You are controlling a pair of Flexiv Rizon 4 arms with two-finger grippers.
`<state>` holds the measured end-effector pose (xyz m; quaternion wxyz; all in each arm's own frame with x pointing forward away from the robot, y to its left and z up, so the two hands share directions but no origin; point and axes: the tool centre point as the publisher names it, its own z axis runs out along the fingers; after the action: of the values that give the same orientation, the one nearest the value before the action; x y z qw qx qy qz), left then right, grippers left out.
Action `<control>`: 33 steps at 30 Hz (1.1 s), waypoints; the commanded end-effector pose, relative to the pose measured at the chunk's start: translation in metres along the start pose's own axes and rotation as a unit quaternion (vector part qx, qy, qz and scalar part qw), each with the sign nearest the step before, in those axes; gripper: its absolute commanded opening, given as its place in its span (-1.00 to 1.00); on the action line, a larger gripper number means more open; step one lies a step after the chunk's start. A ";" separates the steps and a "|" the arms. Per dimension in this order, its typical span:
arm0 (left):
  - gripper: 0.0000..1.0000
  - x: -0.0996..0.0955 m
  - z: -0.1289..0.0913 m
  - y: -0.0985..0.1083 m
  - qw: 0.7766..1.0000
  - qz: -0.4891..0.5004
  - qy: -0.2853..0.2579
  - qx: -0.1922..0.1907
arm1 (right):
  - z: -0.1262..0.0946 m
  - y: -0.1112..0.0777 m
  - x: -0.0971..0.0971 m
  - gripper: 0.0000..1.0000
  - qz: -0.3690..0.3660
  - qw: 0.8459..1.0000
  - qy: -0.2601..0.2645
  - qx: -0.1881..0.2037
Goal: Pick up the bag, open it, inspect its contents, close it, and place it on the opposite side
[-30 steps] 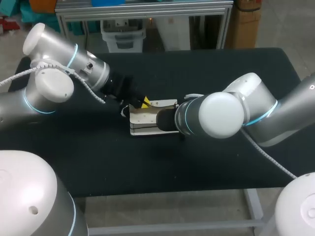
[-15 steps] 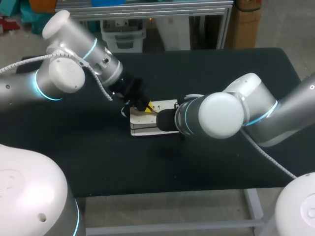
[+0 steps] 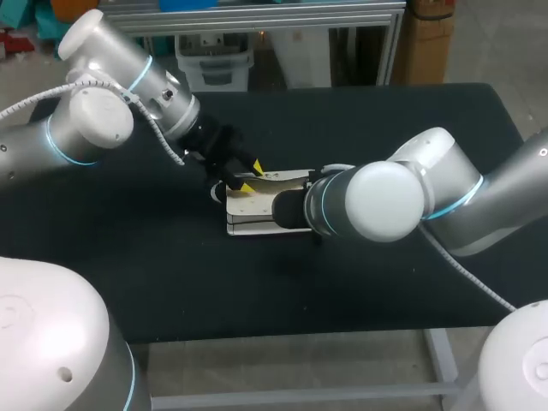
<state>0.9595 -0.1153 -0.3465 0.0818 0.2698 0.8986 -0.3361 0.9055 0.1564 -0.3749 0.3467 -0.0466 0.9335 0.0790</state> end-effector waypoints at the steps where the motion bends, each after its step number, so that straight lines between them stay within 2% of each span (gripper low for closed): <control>1: 0.21 0.007 -0.010 -0.002 1.000 0.006 -0.019 0.015 | 0.001 -0.001 0.004 -1.00 0.000 0.998 -0.062 -0.004; 6: 0.11 0.003 -0.014 -0.006 0.999 0.008 -0.034 0.026 | 0.000 0.000 0.003 -1.00 -0.002 0.998 -0.061 -0.003; 10: -0.16 -0.006 -0.010 -0.009 0.998 -0.003 -0.056 0.036 | 0.000 0.000 0.003 -1.00 -0.003 0.998 -0.061 -0.003; 14: -0.19 -0.008 -0.006 -0.010 0.997 0.003 -0.068 0.030 | 0.000 0.000 0.003 -1.00 -0.003 0.998 -0.062 -0.003; 19: -0.14 -0.012 0.000 -0.010 0.997 0.006 -0.080 0.012 | -0.001 0.000 0.003 -1.00 -0.002 0.998 -0.062 -0.003; 21: -0.22 -0.013 0.003 -0.009 0.996 0.000 -0.087 0.009 | 0.000 -0.001 0.003 -1.00 -0.002 0.998 -0.062 -0.003; 22: -0.86 -0.014 0.004 -0.007 0.996 -0.002 -0.089 0.010 | 0.000 -0.001 0.003 -1.00 -0.002 0.998 -0.062 -0.003; 23: -1.00 -0.015 0.004 -0.006 0.996 -0.003 -0.090 0.011 | 0.000 -0.001 0.004 -1.00 -0.002 0.998 -0.061 -0.003; 27: -1.00 -0.018 0.002 -0.003 0.997 0.017 -0.072 0.014 | 0.001 -0.001 0.004 -1.00 -0.001 0.998 -0.060 -0.003; 30: -1.00 -0.009 -0.001 -0.001 0.999 0.033 -0.037 -0.003 | 0.002 -0.002 0.004 -1.00 0.000 0.998 -0.060 -0.003; 33: -1.00 0.003 0.008 -0.004 0.999 0.039 -0.010 -0.018 | 0.002 -0.003 0.004 -1.00 0.002 0.998 -0.060 -0.003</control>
<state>0.9549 -0.1184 -0.3528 0.1316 0.2942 0.8848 -0.3365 0.9054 0.1567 -0.3752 0.3483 -0.0444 0.9331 0.0774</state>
